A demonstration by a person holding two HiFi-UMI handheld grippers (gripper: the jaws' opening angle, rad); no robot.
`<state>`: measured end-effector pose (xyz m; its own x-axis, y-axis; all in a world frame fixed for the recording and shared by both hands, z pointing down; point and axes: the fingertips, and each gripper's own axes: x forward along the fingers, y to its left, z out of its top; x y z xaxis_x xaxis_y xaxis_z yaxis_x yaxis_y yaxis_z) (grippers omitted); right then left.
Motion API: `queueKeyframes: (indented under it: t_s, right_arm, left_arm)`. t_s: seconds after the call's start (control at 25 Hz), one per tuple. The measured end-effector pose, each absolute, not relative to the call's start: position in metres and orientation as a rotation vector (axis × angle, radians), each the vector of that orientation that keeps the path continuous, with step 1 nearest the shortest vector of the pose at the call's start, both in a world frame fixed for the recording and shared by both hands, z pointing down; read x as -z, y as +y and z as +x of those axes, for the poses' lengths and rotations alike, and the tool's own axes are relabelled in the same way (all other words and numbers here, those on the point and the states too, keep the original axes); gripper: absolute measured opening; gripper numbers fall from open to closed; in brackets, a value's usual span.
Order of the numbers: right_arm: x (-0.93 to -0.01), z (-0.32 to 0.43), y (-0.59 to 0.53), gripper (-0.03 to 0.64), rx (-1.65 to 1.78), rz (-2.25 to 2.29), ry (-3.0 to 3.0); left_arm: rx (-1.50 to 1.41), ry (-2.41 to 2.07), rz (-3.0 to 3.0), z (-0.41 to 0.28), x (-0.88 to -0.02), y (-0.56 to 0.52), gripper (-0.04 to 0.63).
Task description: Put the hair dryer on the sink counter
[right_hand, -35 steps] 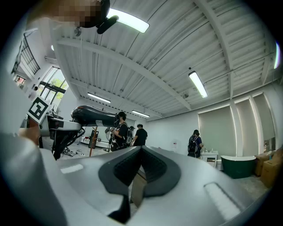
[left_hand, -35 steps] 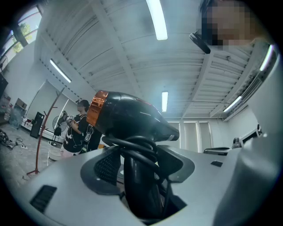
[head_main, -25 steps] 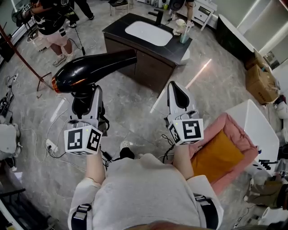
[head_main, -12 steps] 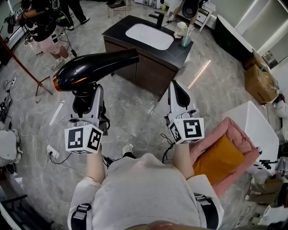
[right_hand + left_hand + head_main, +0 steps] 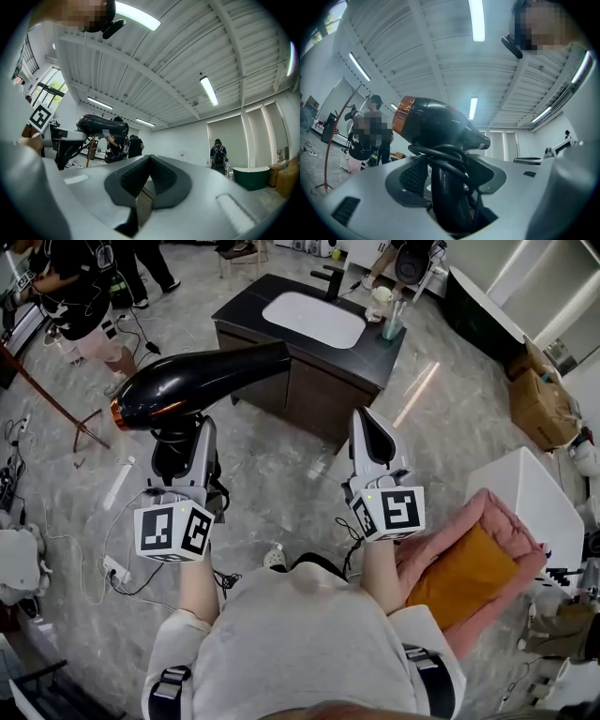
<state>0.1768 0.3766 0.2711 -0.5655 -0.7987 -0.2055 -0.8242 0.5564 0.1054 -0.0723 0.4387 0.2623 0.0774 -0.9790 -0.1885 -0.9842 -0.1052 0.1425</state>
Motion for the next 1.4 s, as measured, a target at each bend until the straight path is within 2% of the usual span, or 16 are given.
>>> queueKeyframes:
  t_s: [0.68, 1.4]
  right_arm:
    - [-0.285, 0.168, 0.294, 0.011, -0.282, -1.380, 2.670]
    - [-0.259, 0.162, 0.097, 0.011, -0.318, -1.280, 2.687]
  left_arm:
    - [-0.397, 2.068, -2.308, -0.077, -0.273, 0.359, 0.265]
    - [-0.451, 2.102, -2.227, -0.077, -0.248, 0.175, 0.265]
